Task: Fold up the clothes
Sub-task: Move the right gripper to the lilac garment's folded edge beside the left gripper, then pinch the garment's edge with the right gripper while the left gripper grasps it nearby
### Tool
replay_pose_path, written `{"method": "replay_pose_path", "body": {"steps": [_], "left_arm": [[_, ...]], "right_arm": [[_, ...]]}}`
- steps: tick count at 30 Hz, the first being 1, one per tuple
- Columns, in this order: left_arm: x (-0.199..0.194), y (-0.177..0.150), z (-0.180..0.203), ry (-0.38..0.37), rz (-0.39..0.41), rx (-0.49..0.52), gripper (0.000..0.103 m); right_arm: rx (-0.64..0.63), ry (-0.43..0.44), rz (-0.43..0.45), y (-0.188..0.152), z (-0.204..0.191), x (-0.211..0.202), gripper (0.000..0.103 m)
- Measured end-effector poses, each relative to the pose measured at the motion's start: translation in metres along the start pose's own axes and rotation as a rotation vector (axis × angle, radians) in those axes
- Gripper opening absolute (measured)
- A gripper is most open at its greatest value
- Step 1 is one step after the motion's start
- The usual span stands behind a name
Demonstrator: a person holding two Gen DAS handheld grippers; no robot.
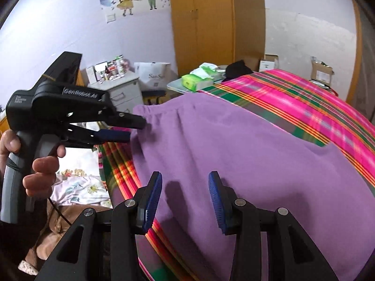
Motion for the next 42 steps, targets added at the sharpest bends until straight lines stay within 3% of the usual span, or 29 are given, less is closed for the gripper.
{"method": "replay_pose_path", "body": {"steps": [7, 11, 15, 21, 28, 31, 34, 36, 39, 42], "left_arm": [[0.000, 0.007, -0.001, -0.049, -0.005, -0.086, 0.043], [-0.002, 0.010, -0.005, -0.064, 0.009, -0.116, 0.021], [-0.008, 0.011, -0.009, -0.073, 0.024, -0.103, 0.017], [-0.007, 0.009, -0.016, -0.097, -0.009, -0.129, 0.017], [-0.010, 0.015, -0.009, -0.152, -0.046, -0.107, 0.017], [-0.014, 0.022, -0.011, -0.149, -0.026, -0.104, 0.013], [-0.020, 0.031, -0.014, -0.144, 0.002, -0.100, 0.015], [-0.021, 0.035, -0.016, -0.141, 0.002, -0.109, 0.027], [-0.020, 0.038, -0.013, -0.152, -0.002, -0.107, 0.040], [-0.015, 0.040, -0.011, -0.186, -0.046, -0.125, 0.044]], "right_arm": [[-0.086, 0.059, 0.004, 0.009, -0.038, 0.027, 0.043], [-0.076, 0.075, 0.000, 0.011, -0.049, 0.038, 0.043], [-0.053, 0.075, -0.012, 0.009, -0.050, 0.044, 0.043], [-0.123, 0.044, 0.005, 0.014, -0.060, 0.050, 0.043], [-0.292, -0.058, 0.035, 0.022, -0.080, 0.066, 0.043], [-0.279, -0.099, 0.008, 0.024, -0.074, 0.079, 0.039], [-0.224, -0.111, -0.003, 0.025, -0.065, 0.085, 0.020], [-0.198, -0.105, 0.011, 0.027, -0.063, 0.086, 0.013], [-0.196, -0.112, 0.036, 0.028, -0.062, 0.083, 0.010], [-0.164, -0.101, 0.068, 0.032, -0.060, 0.078, 0.007]]}}
Point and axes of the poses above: each gripper's, at about its wrist camera, not at the fingertips, and x roughly the way its jaws point, z to its right, y to its top, the point moved 9 cm from there along x, roughly the way its jaws point, and after that the axes turned 9 degrees about z, right-handed, at the moved point
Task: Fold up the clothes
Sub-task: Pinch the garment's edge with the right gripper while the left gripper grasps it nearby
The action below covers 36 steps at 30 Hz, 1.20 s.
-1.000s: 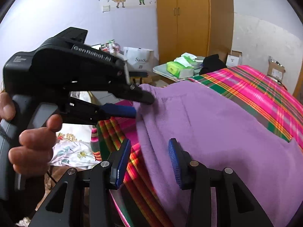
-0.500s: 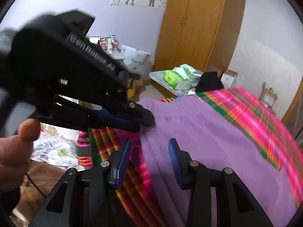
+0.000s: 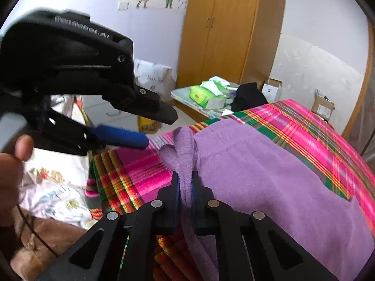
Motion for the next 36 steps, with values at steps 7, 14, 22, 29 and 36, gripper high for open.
{"method": "replay_pose_path", "body": {"steps": [7, 14, 22, 29, 36], "left_arm": [[0.021, 0.010, 0.003, -0.001, -0.088, -0.038, 0.050], [0.056, 0.001, 0.025, -0.038, -0.269, 0.036, 0.050], [0.085, -0.006, 0.030, -0.037, -0.389, 0.037, 0.043], [0.095, 0.008, 0.027, -0.019, -0.383, 0.052, 0.020], [0.092, 0.010, 0.025, -0.034, -0.345, 0.085, 0.014]], "right_arm": [[0.081, 0.021, 0.071, 0.013, 0.009, -0.012, 0.006], [0.073, 0.028, 0.079, 0.015, 0.008, -0.017, 0.006], [0.077, 0.038, 0.096, 0.015, 0.010, -0.021, 0.006], [0.085, 0.050, 0.087, 0.012, 0.008, -0.020, 0.006], [0.079, 0.048, 0.052, 0.008, 0.000, -0.014, 0.006]]}}
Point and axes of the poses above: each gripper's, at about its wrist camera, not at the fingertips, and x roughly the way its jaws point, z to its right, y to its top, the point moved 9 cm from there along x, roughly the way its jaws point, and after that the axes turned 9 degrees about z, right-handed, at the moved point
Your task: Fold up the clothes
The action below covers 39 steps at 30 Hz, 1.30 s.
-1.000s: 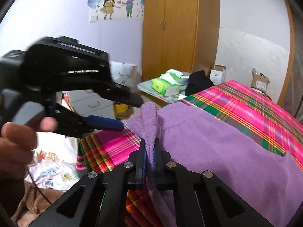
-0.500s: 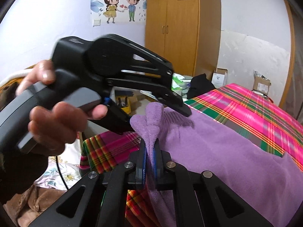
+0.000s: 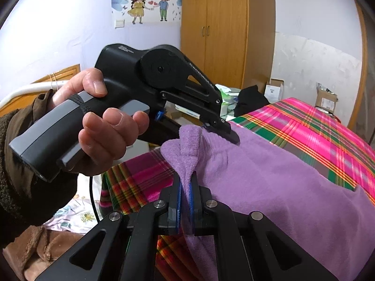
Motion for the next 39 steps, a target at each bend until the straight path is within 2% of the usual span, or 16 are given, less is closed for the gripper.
{"method": "replay_pose_path", "body": {"steps": [11, 17, 28, 39], "left_arm": [[0.003, 0.005, -0.007, 0.012, 0.028, 0.007, 0.014], [-0.003, 0.001, 0.016, 0.037, 0.063, 0.069, 0.014], [-0.010, -0.019, 0.080, 0.050, 0.120, 0.170, 0.014], [0.009, -0.057, 0.141, 0.040, 0.109, 0.266, 0.014]], "right_arm": [[0.056, 0.023, -0.063, -0.008, -0.001, 0.021, 0.006], [0.081, 0.024, -0.027, -0.003, 0.001, 0.010, 0.005], [0.121, -0.005, 0.074, 0.014, 0.014, -0.044, 0.005], [0.165, -0.072, 0.157, 0.018, 0.043, -0.116, 0.005]]}}
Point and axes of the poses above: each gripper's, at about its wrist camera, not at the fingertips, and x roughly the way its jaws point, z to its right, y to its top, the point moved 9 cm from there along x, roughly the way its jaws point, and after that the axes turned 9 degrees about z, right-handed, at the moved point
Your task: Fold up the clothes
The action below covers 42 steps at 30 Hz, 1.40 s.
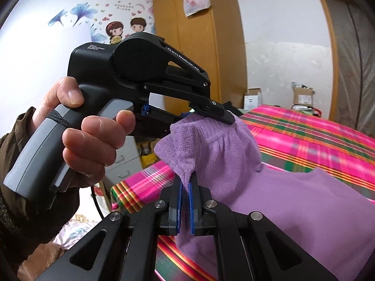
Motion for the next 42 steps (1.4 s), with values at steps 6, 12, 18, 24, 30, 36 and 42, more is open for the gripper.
{"method": "replay_pose_path", "body": {"steps": [6, 12, 18, 24, 30, 36, 42], "left_arm": [[0.019, -0.017, 0.035, 0.002, -0.020, 0.060, 0.014], [0.043, -0.034, 0.064, -0.007, -0.056, 0.093, 0.014], [0.058, -0.049, 0.089, -0.002, -0.078, 0.135, 0.014], [0.078, -0.064, 0.105, -0.012, -0.116, 0.151, 0.014], [0.106, -0.083, 0.111, -0.016, -0.175, 0.145, 0.014], [0.126, -0.101, 0.113, -0.009, -0.223, 0.159, 0.015], [0.137, -0.111, 0.109, -0.020, -0.260, 0.131, 0.018]], "right_arm": [[0.030, -0.054, 0.020, 0.000, 0.028, -0.028, 0.005], [0.054, -0.103, 0.041, 0.000, 0.054, -0.056, 0.005], [0.089, -0.140, 0.059, -0.001, 0.080, -0.080, 0.005], [0.104, -0.177, 0.069, -0.005, 0.105, -0.101, 0.005], [0.133, -0.226, 0.044, -0.020, 0.129, -0.107, 0.005], [0.142, -0.253, 0.012, -0.039, 0.137, -0.115, 0.005], [0.168, -0.268, -0.039, -0.057, 0.149, -0.111, 0.005]]}}
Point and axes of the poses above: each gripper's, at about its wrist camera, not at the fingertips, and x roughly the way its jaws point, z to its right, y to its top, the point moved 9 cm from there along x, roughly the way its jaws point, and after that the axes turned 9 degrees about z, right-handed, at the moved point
